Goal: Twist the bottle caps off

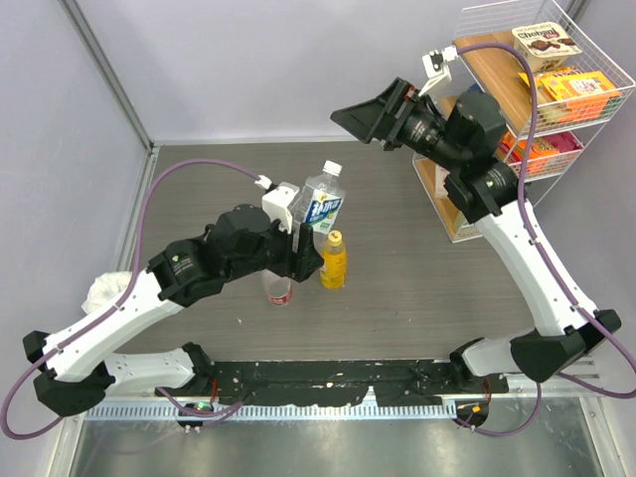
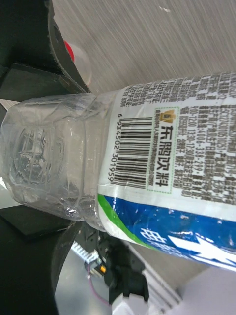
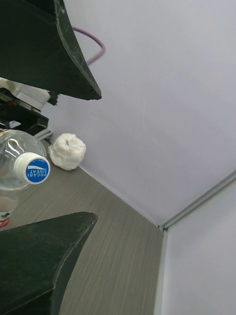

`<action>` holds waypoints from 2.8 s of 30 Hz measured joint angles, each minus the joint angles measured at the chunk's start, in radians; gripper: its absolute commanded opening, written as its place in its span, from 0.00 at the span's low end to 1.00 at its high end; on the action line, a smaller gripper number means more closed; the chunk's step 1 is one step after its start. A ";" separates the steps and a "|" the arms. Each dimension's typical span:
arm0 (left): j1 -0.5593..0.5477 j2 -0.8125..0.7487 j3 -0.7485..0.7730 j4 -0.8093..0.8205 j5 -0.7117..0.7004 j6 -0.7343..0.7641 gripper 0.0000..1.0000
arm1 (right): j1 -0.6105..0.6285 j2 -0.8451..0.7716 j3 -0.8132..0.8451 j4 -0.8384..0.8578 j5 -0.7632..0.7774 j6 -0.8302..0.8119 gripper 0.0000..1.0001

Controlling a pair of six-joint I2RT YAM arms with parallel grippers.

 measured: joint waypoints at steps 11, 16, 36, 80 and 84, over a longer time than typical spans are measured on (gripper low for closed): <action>0.000 0.151 0.056 -0.163 -0.264 0.008 0.00 | 0.100 0.181 0.192 -0.365 0.218 -0.043 0.96; 0.000 0.179 0.082 -0.204 -0.342 0.010 0.00 | 0.174 0.260 0.269 -0.460 0.320 -0.067 0.94; -0.001 0.216 0.109 -0.275 -0.481 0.009 0.00 | 0.201 0.317 0.286 -0.519 0.332 -0.068 0.58; -0.009 -0.017 0.000 0.020 -0.124 -0.020 0.00 | 0.050 0.052 -0.231 0.367 -0.236 0.163 0.02; -0.009 -0.045 -0.024 0.084 -0.051 -0.024 0.00 | 0.040 0.035 -0.256 0.480 -0.286 0.200 0.02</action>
